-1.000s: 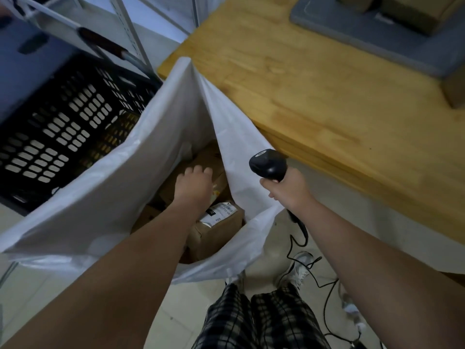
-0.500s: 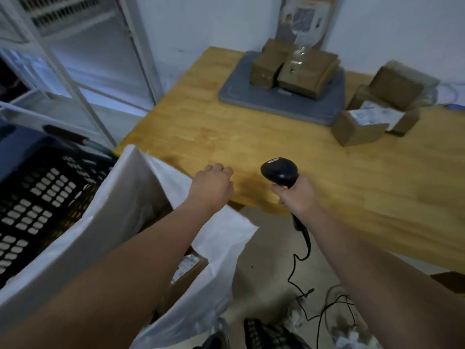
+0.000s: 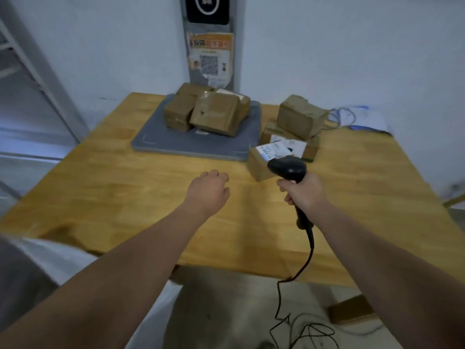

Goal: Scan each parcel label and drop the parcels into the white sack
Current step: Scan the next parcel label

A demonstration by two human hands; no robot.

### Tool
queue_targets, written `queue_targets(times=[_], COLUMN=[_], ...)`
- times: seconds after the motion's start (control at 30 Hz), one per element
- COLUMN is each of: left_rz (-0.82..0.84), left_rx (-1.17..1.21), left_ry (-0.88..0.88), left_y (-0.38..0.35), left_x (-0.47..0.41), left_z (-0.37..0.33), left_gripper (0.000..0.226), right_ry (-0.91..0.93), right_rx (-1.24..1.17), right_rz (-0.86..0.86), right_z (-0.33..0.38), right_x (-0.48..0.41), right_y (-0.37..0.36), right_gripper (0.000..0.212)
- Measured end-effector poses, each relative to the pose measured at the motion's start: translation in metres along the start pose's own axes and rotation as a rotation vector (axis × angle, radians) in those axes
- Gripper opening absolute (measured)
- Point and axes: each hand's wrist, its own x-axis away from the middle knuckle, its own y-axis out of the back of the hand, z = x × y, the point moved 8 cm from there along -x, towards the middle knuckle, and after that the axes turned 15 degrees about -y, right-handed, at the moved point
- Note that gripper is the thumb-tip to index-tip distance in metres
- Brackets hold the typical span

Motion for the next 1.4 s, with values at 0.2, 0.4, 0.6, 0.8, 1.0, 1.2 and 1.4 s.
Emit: queue_targets(times=[0.2, 0.4, 0.6, 0.8, 1.0, 1.2, 1.4], left_rz=[-0.002, 0.023, 0.190, 0.313, 0.594, 0.283, 0.013], left_rx=[0.186, 0.320, 0.365, 0.219, 0.036, 0.534, 1.281], left_ry=[0.060, 0.168, 0.170, 0.017, -0.531, -0.160, 0.569], left_y=[-0.031, -0.048, -0.082, -0.106, -0.105, -0.103, -0.141], left_x=[-0.063, -0.119, -0.183, -0.232, -0.215, -0.185, -0.138], left_z=[-0.030, -0.014, 0.008, 0.013, 0.004, 0.028, 0.033], left_gripper=[0.043, 0.079, 0.121, 0.117, 0.101, 0.084, 0.052], right_ry=[-0.043, 0.027, 0.026, -0.006, -0.004, -0.058, -0.162], right_rx=[-0.042, -0.006, 0.069, 0.074, 0.024, 0.011, -0.074], right_rz=[-0.019, -0.049, -0.056, -0.004, 0.112, 0.266, 0.212], right_z=[-0.019, -0.011, 0.001, 0.011, 0.006, -0.008, -0.032], right_x=[-0.058, -0.098, -0.136, -0.163, -0.167, -0.159, -0.159], right_y=[0.058, 0.070, 0.057, 0.039, 0.034, -0.008, -0.032], right_gripper=[0.015, 0.013, 0.009, 0.011, 0.018, 0.028, 0.015])
